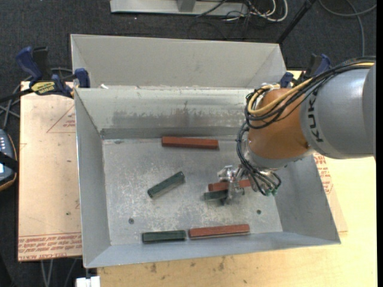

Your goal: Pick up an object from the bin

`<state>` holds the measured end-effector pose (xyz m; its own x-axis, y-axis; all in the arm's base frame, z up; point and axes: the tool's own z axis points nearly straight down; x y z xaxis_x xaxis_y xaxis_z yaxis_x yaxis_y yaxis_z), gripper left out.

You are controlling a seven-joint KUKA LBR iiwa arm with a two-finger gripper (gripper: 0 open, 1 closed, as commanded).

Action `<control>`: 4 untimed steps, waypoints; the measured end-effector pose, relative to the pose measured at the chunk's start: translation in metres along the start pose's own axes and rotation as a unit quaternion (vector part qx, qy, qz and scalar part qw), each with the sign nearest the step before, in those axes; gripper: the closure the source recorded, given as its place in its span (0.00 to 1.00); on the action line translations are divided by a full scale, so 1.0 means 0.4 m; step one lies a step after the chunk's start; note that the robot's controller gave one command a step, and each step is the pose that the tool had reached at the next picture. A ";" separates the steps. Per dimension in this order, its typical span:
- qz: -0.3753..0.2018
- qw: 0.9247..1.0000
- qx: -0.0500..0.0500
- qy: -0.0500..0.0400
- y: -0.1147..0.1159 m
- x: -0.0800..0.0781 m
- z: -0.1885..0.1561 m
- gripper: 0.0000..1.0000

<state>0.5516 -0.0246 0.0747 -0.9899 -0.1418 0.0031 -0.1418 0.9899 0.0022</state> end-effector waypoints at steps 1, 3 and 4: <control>0.000 1.000 0.000 0.002 0.001 0.004 -0.053 1.00; 0.000 1.000 0.001 -0.005 0.001 -0.003 -0.108 1.00; 0.000 1.000 0.001 -0.002 0.002 0.000 -0.120 1.00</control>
Offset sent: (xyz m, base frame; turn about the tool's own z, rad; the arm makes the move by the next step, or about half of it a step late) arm 0.0000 -0.0001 0.0402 0.0000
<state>0.5518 -0.0241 0.1226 -0.9899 -0.1418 -0.0004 -0.1418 0.9899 0.0007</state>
